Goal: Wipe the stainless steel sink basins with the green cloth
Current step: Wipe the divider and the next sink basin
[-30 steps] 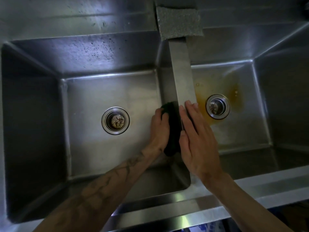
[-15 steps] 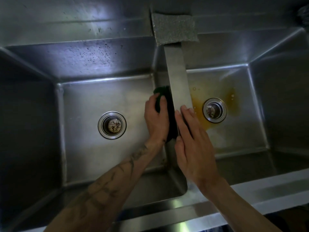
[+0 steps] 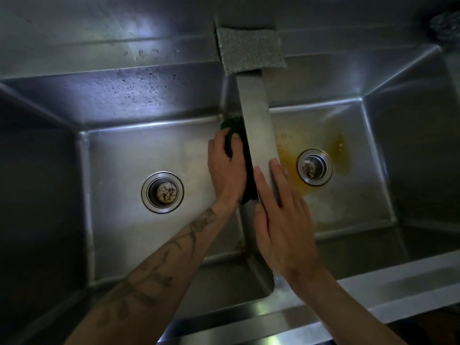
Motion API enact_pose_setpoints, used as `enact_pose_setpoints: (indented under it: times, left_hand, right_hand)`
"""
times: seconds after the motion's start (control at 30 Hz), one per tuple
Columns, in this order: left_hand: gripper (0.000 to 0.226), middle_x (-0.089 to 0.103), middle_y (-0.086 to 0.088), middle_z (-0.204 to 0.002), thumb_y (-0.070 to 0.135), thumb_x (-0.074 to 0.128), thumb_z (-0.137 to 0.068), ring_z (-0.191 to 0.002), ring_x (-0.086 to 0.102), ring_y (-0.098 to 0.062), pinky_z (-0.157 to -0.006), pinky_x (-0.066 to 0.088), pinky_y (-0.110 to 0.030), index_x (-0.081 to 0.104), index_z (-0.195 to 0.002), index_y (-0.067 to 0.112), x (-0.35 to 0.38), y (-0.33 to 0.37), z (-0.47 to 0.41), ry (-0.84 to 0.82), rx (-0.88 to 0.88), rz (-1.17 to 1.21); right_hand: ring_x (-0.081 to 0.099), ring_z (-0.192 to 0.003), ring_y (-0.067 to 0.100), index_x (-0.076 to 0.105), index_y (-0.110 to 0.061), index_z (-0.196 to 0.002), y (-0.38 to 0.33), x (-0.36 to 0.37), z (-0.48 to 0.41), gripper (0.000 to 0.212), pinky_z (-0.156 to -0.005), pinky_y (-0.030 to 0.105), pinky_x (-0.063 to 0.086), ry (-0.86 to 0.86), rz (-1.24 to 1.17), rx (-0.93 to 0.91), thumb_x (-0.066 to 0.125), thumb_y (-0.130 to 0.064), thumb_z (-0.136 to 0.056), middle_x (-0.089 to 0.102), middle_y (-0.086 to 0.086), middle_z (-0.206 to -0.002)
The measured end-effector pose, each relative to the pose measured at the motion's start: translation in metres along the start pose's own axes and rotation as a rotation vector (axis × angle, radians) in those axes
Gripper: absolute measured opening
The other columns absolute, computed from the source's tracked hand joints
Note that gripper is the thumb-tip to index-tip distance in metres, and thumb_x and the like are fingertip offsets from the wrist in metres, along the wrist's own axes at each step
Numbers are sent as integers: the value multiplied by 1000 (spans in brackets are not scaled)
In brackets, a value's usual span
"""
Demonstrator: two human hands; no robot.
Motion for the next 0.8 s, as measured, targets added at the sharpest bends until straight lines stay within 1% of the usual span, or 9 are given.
enact_pose_setpoints:
  times: [0.07, 0.13, 0.27, 0.37, 0.4, 0.5, 0.6, 0.67, 0.8]
  left_hand:
    - [32, 60, -5, -119, 30, 48, -111, -103, 55, -11, -88, 44, -19, 61, -137, 16, 7, -16, 2, -46, -72, -51]
    - [34, 57, -7, -120, 30, 45, -113, -102, 53, -14, -91, 46, -29, 59, -141, 16, 14, -42, 9, -119, -200, -102]
    - [32, 60, -1, -116, 30, 50, -110, -102, 56, -13, -81, 40, -11, 62, -137, 17, 8, -27, 4, -91, -133, -71]
    - [31, 65, 3, -119, 34, 51, -105, -101, 58, -3, -84, 41, -3, 65, -130, 21, 1, 2, -10, -11, -54, 6]
    - [31, 65, 2, -120, 33, 50, -105, -100, 58, -3, -85, 42, -5, 65, -129, 21, 1, 6, -13, 3, -42, 19]
    - [32, 63, -7, -122, 28, 48, -110, -108, 57, -16, -88, 42, -25, 63, -135, 13, 8, -8, -16, -20, -92, -46]
    - [33, 60, -10, -120, 27, 46, -112, -111, 58, -24, -88, 39, -26, 61, -137, 12, 15, -31, -10, -82, -208, -91]
    - [31, 62, -7, -119, 28, 49, -110, -109, 58, -20, -89, 41, -26, 63, -133, 14, 10, -24, -11, -65, -179, -69]
    - [29, 68, 5, -123, 39, 50, -102, -110, 60, -5, -87, 41, -3, 65, -123, 27, 1, 7, -24, 27, -51, 54]
  right_hand:
    - [12, -162, 25, 19, -26, -166, 1, 1, 0, 59, -122, 56, 34, -2, -17, -1, 24, -38, -109, 7, 1, -176]
    - [13, -162, 25, 19, -26, -166, 3, 2, -1, 58, -121, 56, 35, 0, -26, 2, 24, -37, -109, 6, 1, -176]
    - [8, -163, 25, 14, -31, -166, 4, 2, -1, 57, -123, 58, 32, -2, -19, 12, 21, -41, -110, 4, -1, -176]
    - [2, -163, 25, 7, -37, -166, 4, 3, 0, 58, -124, 59, 30, -18, -12, 32, 17, -47, -110, -5, -4, -176]
    - [2, -163, 25, 6, -37, -166, 4, 4, 0, 58, -124, 59, 30, -18, -13, 34, 15, -50, -110, -7, -5, -176]
    - [8, -163, 25, 11, -34, -167, 4, 5, -1, 63, -122, 56, 35, -14, -29, 18, 19, -57, -108, -6, -5, -176]
    - [16, -162, 23, 13, -34, -167, 5, 5, -2, 68, -121, 52, 40, 3, -29, 2, 27, -62, -106, -6, -5, -176]
    - [22, -160, 23, 12, -35, -167, 4, 4, -1, 69, -118, 50, 44, 11, -34, -4, 28, -63, -106, -6, -6, -176]
    - [28, -158, 24, 11, -34, -167, 4, 4, -1, 70, -118, 47, 44, 31, -25, -20, 29, -61, -106, -6, -5, -176]
Point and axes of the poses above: each hand's wrist, its own z-axis away from the middle knuckle, its own x-axis out of the palm, y = z × x, the point moved 9 cm from there along -z, towards the middle knuckle
